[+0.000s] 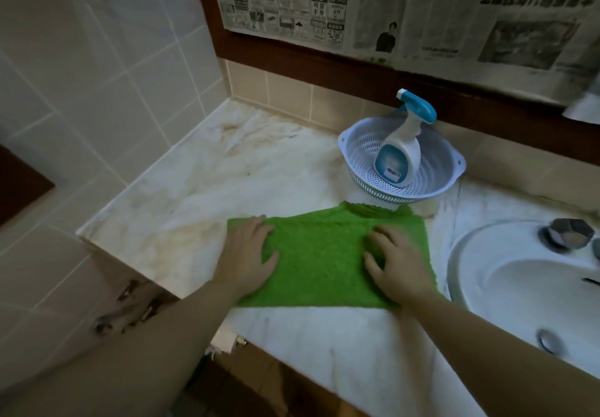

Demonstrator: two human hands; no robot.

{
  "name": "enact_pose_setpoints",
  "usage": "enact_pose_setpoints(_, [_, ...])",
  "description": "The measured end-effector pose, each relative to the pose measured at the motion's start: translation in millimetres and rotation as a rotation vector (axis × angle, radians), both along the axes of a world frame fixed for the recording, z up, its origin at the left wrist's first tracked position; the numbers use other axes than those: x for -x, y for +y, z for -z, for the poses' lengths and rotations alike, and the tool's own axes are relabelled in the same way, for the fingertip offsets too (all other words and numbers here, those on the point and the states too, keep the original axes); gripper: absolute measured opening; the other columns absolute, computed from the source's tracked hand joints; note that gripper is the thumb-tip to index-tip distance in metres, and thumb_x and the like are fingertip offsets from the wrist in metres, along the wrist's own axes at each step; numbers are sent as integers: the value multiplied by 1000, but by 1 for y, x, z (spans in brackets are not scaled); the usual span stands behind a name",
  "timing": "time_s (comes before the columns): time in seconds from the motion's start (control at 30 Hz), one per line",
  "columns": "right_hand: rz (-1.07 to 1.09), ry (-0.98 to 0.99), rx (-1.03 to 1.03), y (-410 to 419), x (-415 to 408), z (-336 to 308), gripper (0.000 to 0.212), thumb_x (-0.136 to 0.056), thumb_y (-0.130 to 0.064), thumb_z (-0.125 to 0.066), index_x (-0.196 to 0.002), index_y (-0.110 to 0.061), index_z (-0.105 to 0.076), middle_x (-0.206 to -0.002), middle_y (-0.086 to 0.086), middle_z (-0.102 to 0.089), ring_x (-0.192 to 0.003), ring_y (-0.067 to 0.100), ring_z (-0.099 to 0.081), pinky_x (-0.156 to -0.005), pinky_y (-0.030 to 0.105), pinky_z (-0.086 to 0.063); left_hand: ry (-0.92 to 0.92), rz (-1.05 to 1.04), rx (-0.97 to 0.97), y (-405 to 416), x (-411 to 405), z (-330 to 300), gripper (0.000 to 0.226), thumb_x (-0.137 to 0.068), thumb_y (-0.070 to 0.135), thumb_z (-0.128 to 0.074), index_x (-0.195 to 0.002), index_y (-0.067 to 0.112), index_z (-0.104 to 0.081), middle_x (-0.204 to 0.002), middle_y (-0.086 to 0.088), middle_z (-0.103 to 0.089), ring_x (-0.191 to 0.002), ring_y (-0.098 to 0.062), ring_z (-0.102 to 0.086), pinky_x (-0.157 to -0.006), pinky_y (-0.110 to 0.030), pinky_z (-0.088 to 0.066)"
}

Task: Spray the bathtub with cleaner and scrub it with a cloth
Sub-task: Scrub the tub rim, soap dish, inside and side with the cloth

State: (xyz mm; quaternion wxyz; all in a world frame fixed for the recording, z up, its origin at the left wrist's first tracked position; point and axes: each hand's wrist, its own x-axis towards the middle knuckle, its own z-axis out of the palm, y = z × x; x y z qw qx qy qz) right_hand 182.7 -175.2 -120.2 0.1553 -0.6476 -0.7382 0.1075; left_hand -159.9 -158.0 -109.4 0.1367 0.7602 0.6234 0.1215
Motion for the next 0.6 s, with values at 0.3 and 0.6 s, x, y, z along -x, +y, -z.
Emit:
enact_pose_setpoints(0.3, [-108, -228, 191, -3, 27, -4, 75, -96, -70, -11, -164, -36, -15, -173, -2, 0, -159, 20, 3, -128, 51, -1, 175, -220, -42, -22, -5, 8, 82, -93, 72, -45, -149, 14, -44, -148, -16, -46, -134, -36, -43, -110, -51, -40])
enact_pose_setpoints(0.6, [-227, -285, 206, 0, 71, 4, 86, -94, -79, -12, -164, -33, 5, -171, 0, 18, -157, 20, 18, -124, 59, 8, -153, -718, 457, -13, -8, -30, 84, -73, 57, -87, -119, 1, -44, -118, -17, -55, -96, -31, -58, -63, -35, -42])
